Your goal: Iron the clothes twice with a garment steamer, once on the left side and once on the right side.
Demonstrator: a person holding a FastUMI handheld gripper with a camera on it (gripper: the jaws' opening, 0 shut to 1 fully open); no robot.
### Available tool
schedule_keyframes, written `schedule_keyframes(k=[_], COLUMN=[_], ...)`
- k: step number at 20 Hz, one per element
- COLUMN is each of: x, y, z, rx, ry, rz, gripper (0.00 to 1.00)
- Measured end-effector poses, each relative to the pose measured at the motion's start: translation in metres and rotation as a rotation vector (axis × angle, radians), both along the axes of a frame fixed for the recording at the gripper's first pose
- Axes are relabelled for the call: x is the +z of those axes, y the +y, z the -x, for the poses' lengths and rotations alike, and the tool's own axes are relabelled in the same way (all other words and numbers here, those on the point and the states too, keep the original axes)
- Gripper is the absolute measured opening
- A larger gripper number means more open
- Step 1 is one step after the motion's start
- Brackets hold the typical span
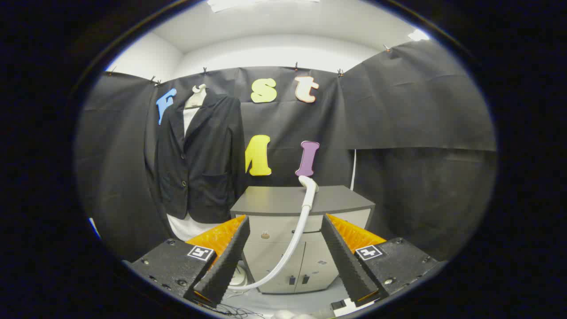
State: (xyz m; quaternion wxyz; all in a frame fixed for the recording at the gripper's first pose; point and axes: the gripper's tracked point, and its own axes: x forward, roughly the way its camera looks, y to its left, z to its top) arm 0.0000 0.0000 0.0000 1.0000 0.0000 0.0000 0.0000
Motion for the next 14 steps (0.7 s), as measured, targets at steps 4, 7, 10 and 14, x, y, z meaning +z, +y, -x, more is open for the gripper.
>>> schedule_keyframes(k=[4, 7, 10, 14], x=[0.002, 0.005, 0.010, 0.014], y=[0.007, 0.008, 0.006, 0.005], z=[-0.003, -0.006, -0.007, -0.012], rx=[-0.007, -0.016, -0.030, -0.041], ry=[0.006, 0.008, -0.008, -0.009], rz=[0.024, 0.028, 0.023, 0.032], gripper=[1.00, 1.00, 1.00, 1.00])
